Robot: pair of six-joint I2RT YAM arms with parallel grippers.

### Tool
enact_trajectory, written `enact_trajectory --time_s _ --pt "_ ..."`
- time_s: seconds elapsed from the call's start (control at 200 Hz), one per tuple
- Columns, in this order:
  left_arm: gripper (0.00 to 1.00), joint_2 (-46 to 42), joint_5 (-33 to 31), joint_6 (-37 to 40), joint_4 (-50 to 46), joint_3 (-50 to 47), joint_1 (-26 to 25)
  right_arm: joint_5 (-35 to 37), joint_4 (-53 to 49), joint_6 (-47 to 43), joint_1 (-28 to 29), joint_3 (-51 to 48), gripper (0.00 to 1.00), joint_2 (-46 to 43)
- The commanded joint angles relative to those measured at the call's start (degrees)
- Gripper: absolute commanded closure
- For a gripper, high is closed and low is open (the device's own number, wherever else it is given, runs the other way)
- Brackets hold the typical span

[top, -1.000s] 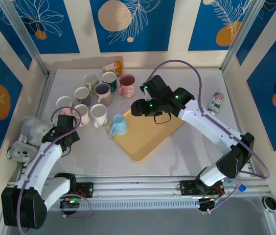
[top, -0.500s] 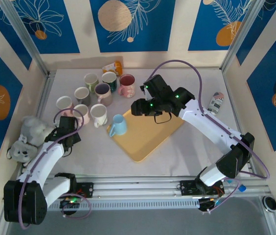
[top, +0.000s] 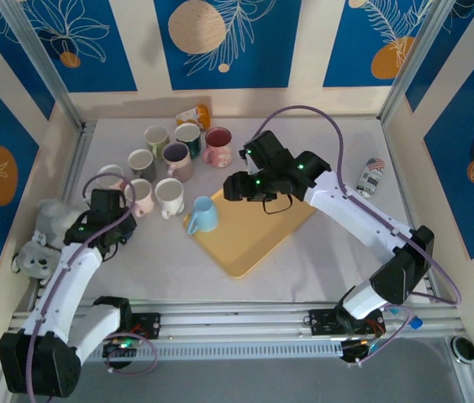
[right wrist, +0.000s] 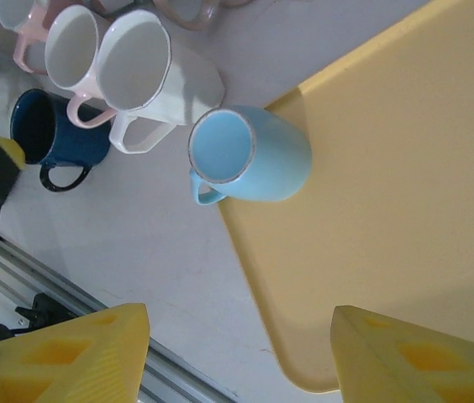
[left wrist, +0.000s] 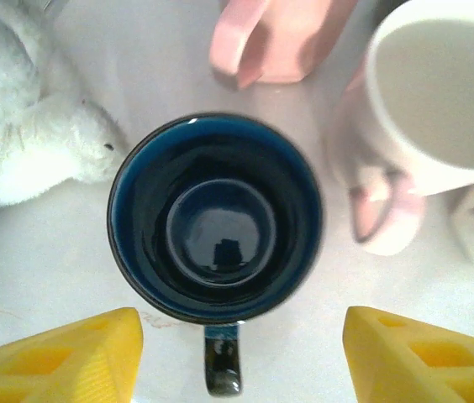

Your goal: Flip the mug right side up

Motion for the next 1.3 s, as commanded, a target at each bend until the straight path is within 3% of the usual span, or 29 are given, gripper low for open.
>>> enact_trajectory --time_s 0.0,0.215,0.345,0.78,0.9,1.295 --pt "0.34 -3.1 8.7 3.5 -6.2 5.3 0.6 -1.4 0.5 2.5 1.3 0.1 0.37 3.3" --pt "0.35 -4.6 33.4 7.4 -4.2 9.3 0.6 -1.7 -1.2 3.8 3.5 6.8 0.32 12.6" --pt "0.35 -3.8 41.4 7.6 -3.5 9.8 0.6 -1.6 -2.2 4.6 4.0 10.1 0.31 17.6" --pt "0.36 -5.9 41.1 4.5 -1.4 8.7 0.5 -4.5 -4.9 6.9 4.4 22.4 0.28 33.7" --pt "0.36 -5.5 40.4 4.7 -1.9 8.8 0.6 -1.9 -7.7 7.5 4.7 25.4 0.27 37.0" --pt "0.36 -4.7 39.9 4.4 -1.1 8.3 0.6 3.4 -10.4 3.5 2.8 21.8 0.29 35.8"
